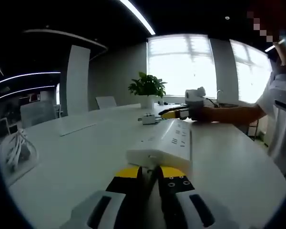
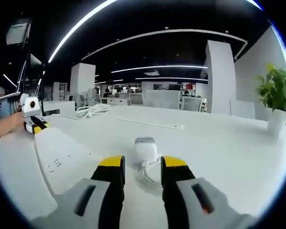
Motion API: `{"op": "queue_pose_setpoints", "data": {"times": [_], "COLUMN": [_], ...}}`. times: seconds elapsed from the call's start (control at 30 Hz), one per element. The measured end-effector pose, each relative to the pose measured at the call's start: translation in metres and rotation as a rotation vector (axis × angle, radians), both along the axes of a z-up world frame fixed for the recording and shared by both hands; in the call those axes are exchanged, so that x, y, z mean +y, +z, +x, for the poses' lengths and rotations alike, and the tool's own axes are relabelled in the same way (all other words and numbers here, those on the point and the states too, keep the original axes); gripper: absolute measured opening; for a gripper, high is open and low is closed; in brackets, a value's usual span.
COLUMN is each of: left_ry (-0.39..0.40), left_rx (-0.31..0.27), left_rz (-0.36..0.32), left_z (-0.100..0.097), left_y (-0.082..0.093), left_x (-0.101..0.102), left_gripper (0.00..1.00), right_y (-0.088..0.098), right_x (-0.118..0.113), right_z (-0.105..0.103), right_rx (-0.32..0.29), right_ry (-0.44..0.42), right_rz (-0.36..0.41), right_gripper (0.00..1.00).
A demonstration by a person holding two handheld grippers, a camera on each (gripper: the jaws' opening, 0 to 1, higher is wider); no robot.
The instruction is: Straighten the power strip on the desk, plug the charger into it
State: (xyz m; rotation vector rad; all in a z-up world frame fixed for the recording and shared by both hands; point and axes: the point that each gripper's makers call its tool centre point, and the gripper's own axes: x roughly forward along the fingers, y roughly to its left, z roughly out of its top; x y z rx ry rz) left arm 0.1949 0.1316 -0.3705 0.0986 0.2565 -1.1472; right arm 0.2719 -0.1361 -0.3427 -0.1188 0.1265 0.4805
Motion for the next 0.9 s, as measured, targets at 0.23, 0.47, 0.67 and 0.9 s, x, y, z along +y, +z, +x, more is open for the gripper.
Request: {"op": "queue_pose_setpoints", "data": {"times": [0.23,0.47,0.67,0.9], "left_ry": [0.000,0.000,0.002,0.002], "left_rx": [0.000,0.000,0.002,0.002], "left_rz": [0.000,0.000,0.000,0.000], "left_z": [0.0000,-0.0002,-0.0006,-0.0003], "left_y": [0.0000,0.0001,0.0000,-0.0001], "left_x": [-0.0002,-0.0004,-0.0006,-0.0004], "left_gripper": [0.17,0.17,0.17,0.17], "right_y": [0.0003,-0.0003,0.0005,-0.0013], "right_x": [0.0002,0.0023,0.0010,0.0020], "right_z": [0.0021,0.0010,0.0033,0.0082], "right_rx": [-0.002,-0.004,-0.004,-0.005], "right_ry": [0.000,0.006,0.001,-0.003], "right_rz": [0.001,-0.009,-0.001,-0.019], "right_gripper": [0.29,0.30,0.30,0.30]}}
